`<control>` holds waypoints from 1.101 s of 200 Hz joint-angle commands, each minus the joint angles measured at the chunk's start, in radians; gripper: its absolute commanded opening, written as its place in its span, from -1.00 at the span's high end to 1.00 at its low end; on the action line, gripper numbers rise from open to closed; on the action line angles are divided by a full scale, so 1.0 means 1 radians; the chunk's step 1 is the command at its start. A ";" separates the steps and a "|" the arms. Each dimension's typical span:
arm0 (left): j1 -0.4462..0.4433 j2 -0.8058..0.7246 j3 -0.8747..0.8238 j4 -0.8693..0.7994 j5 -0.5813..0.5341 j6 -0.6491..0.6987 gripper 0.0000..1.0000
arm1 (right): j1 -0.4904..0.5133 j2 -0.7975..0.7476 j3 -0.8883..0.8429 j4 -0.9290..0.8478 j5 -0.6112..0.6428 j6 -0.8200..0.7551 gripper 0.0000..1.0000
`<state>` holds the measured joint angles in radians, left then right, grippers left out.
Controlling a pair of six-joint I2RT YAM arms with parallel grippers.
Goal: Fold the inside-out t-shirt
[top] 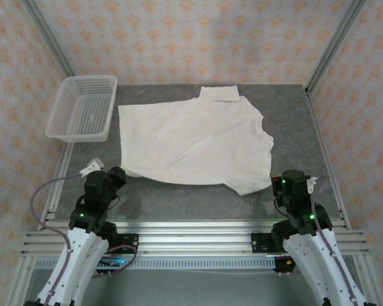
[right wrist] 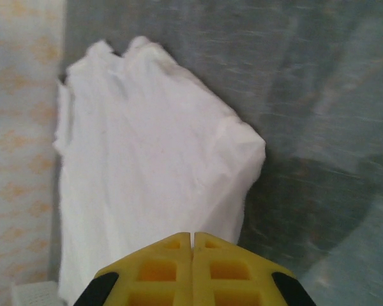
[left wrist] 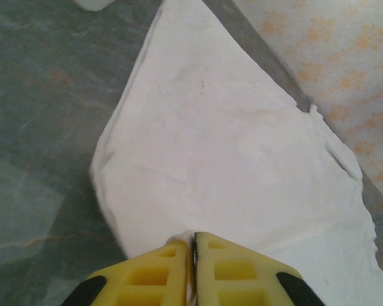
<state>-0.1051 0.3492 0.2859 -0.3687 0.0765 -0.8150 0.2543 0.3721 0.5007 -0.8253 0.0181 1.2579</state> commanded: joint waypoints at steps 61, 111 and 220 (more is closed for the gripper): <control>-0.005 -0.182 0.102 -0.179 -0.119 0.011 -0.09 | -0.001 0.062 0.228 -0.080 0.160 -0.156 0.13; -0.045 0.576 0.408 0.060 -0.026 0.129 0.47 | -0.001 0.677 0.411 0.300 -0.015 -0.659 0.27; -0.017 1.788 1.273 0.058 -0.112 0.163 1.00 | -0.152 1.425 0.579 0.440 -0.095 -0.629 1.00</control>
<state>-0.1467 2.0258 1.4261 -0.2718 -0.0307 -0.6708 0.1150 1.7832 1.0649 -0.4171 -0.0765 0.6083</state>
